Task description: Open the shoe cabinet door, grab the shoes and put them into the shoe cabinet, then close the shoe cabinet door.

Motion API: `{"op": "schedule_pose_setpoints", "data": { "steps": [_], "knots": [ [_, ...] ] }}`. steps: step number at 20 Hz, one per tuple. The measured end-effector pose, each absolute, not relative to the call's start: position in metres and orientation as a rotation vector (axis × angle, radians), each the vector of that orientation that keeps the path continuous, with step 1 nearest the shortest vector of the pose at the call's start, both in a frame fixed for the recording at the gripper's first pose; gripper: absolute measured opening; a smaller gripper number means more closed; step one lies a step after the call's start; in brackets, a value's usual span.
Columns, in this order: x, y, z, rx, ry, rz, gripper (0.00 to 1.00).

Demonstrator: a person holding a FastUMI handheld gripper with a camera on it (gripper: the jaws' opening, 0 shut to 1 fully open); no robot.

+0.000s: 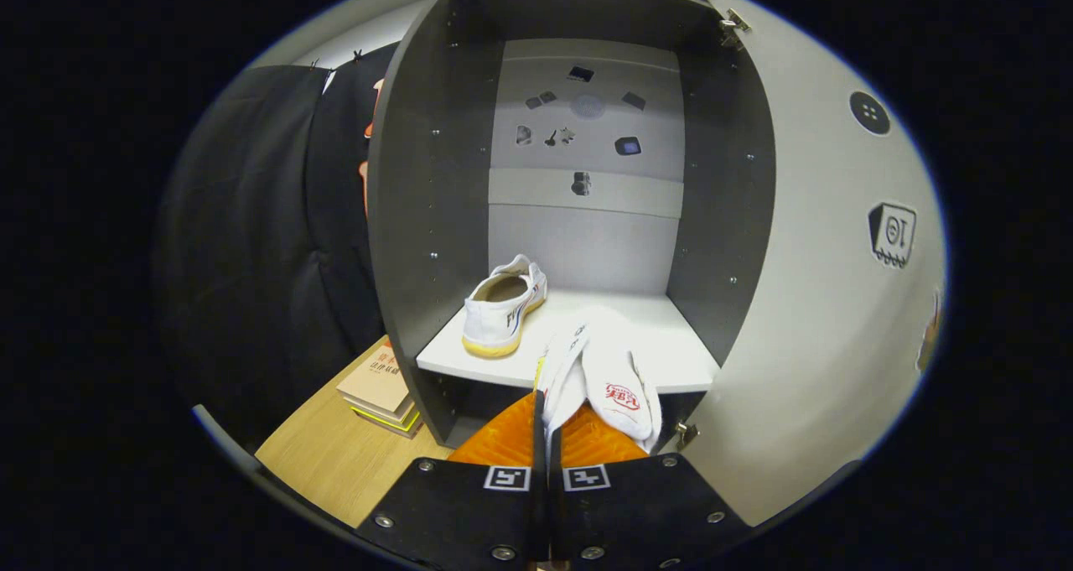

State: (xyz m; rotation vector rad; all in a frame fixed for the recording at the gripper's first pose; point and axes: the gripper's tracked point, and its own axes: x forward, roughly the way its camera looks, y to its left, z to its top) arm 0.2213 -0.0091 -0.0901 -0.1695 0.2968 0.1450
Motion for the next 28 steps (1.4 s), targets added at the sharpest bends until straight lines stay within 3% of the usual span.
{"op": "schedule_pose_setpoints", "data": {
  "steps": [7,15,20,28],
  "knots": [
    [0.329,-0.008,-0.061,-0.19,0.269,0.149,0.0],
    [0.419,-0.021,-0.089,-0.217,0.344,0.132,0.0],
    [0.431,-0.025,-0.107,-0.171,0.412,0.119,0.0],
    [0.4,-0.019,-0.1,-0.124,0.419,0.099,0.16]
  ]
}}
